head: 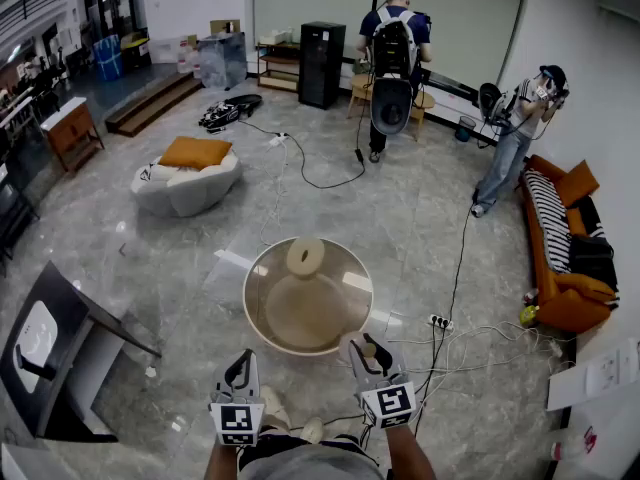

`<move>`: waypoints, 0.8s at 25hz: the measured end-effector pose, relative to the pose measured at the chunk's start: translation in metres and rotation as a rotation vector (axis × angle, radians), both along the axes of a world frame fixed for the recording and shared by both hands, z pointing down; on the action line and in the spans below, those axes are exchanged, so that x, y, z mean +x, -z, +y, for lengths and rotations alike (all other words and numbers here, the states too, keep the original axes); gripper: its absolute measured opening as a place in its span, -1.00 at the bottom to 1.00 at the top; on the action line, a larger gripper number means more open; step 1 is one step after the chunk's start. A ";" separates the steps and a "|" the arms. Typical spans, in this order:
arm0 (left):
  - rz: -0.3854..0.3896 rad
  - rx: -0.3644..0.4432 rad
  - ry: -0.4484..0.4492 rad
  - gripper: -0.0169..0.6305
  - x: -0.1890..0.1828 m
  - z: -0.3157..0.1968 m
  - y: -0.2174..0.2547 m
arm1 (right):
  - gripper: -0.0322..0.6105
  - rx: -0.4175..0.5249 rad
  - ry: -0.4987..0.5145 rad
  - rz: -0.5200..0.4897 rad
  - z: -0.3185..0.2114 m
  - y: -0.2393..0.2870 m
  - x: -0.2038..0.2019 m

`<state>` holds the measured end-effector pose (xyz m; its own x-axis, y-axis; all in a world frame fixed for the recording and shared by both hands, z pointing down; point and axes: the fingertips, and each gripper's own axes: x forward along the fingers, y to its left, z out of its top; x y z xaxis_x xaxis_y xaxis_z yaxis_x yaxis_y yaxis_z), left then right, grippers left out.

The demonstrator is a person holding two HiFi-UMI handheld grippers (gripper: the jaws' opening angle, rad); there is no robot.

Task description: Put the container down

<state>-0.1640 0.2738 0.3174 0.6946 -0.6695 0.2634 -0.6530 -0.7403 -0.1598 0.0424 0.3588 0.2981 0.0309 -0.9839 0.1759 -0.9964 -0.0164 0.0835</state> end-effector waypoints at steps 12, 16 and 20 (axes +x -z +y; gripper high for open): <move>0.007 -0.004 -0.001 -0.89 0.009 0.008 -0.001 | -0.53 0.005 0.008 0.003 0.007 0.005 0.005; 0.010 -0.015 -0.005 -0.89 0.021 0.008 -0.004 | -0.53 0.005 0.005 0.002 0.008 0.005 0.017; 0.009 -0.022 -0.011 -0.89 0.030 0.000 -0.007 | -0.53 0.009 -0.007 -0.004 0.000 0.004 0.026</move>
